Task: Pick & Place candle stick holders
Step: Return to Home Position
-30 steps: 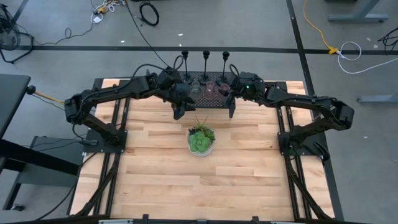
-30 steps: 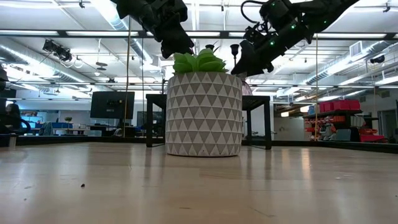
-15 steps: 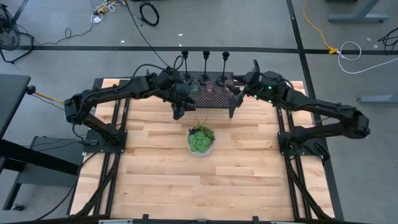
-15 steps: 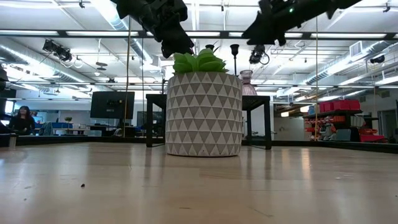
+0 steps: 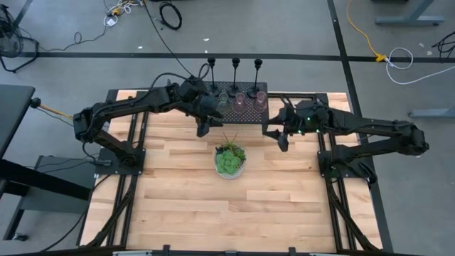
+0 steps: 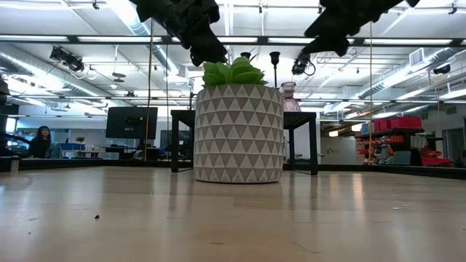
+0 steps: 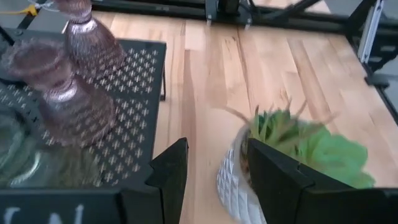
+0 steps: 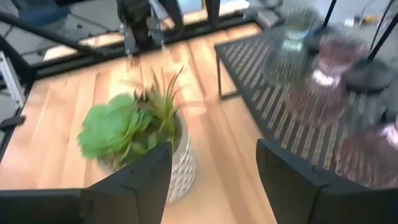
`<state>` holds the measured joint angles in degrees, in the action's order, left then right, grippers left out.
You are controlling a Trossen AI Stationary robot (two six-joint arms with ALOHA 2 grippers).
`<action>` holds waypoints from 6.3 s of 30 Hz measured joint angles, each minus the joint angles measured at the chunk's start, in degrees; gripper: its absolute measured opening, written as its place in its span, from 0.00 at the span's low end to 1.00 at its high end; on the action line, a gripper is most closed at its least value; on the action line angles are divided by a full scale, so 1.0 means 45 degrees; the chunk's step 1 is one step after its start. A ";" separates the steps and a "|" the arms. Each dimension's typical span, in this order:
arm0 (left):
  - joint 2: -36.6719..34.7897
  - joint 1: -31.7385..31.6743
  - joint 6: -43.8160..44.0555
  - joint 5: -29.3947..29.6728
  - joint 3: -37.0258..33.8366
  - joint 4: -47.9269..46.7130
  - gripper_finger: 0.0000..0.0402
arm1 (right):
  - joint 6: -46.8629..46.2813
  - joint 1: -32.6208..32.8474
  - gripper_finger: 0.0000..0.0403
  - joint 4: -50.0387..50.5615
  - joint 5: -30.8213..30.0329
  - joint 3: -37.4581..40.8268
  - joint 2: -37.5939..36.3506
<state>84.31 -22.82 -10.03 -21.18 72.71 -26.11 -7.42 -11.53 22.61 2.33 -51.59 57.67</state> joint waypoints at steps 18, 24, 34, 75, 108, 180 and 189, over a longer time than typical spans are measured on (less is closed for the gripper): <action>-0.6577 -0.0160 0.0803 0.0603 -0.5760 0.2579 0.42 | -0.2248 0.4484 0.57 -0.1364 -0.4970 0.3131 -0.2521; -1.0603 0.0064 0.1431 0.1188 -0.9038 0.3036 0.42 | -0.1555 0.5037 0.57 -0.3891 -0.5665 0.4834 -0.3571; -1.6713 0.0476 0.2765 0.0889 -1.2926 0.2827 0.42 | -0.1244 0.5547 0.57 -0.7918 -0.5859 0.7396 -0.3910; -1.8606 0.0807 0.4417 0.2947 -1.5086 0.3445 0.42 | -0.0909 0.5523 0.57 -1.0983 -0.5629 1.0606 -0.4097; -1.8718 0.5987 0.4417 0.2995 -1.5264 0.4156 0.42 | -0.0900 0.5499 0.57 -1.0333 -0.5645 1.1254 -1.2809; -1.8655 0.7269 0.4412 0.2991 -1.5276 0.4231 0.42 | 0.0762 0.5489 0.57 -0.6060 -0.6636 1.1264 -1.2609; -1.8655 0.7269 0.4412 0.2991 -1.5276 0.4228 0.42 | 0.0762 0.5489 0.57 -0.6060 -0.6636 1.1264 -1.2605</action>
<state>0.36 9.89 9.82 -7.73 3.97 -7.08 -3.99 13.17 -4.67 -27.53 -0.91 0.95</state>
